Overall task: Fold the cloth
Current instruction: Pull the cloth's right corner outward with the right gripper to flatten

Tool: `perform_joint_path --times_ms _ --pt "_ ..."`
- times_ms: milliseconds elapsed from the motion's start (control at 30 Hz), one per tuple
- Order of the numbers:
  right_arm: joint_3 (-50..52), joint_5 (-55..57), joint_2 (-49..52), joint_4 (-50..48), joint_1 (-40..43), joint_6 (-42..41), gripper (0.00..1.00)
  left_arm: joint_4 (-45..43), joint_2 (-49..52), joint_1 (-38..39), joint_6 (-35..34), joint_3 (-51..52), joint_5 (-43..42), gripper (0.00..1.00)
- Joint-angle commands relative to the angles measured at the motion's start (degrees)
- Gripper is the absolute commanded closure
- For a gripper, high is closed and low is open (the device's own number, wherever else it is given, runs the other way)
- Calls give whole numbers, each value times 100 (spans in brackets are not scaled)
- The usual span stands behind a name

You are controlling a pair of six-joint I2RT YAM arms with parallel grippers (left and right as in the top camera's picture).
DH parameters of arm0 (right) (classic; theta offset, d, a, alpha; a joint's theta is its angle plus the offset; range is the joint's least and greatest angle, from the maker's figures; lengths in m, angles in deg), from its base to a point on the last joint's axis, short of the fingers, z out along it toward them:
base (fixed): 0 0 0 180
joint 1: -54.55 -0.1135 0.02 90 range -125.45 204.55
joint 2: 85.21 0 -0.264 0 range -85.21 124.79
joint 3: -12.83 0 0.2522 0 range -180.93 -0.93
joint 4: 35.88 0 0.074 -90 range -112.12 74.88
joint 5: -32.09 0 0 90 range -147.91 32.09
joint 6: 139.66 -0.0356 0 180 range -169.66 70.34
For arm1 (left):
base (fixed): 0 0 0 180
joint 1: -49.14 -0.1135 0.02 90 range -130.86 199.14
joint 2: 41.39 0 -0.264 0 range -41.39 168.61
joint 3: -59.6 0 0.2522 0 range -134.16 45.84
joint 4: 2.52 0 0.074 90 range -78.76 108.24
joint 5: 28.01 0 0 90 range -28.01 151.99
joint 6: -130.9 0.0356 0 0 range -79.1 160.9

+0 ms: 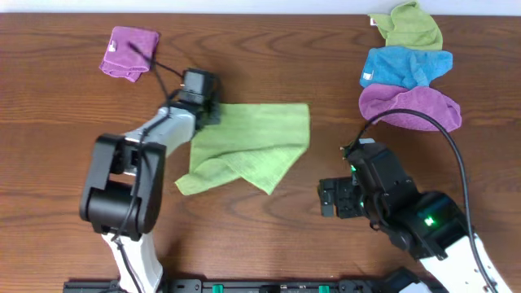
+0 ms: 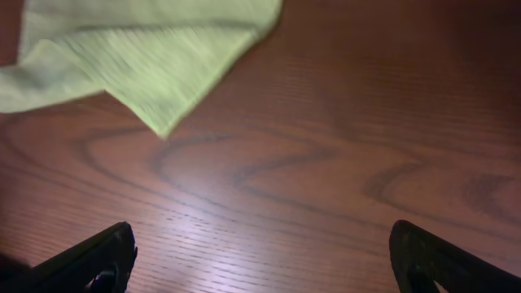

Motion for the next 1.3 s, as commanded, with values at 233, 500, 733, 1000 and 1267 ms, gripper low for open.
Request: perform_joint_path --times_ms 233,500,733,1000,1267 --pt "-94 -595 1705 -2098 46 778 99 11 203 -409 79 -2 -409 95" --pt "-94 -1744 3582 -3010 46 944 99 15 203 -409 79 -2 -409 94" --pt "-94 -2398 4041 -3593 -72 975 98 13 203 -409 79 -2 -409 94" --pt "-94 -2343 4535 -3866 -494 1198 99 11 203 -409 79 -2 -407 94" --pt "-94 -2304 4933 -3840 -518 1200 99 11 203 -409 61 -2 -407 94"
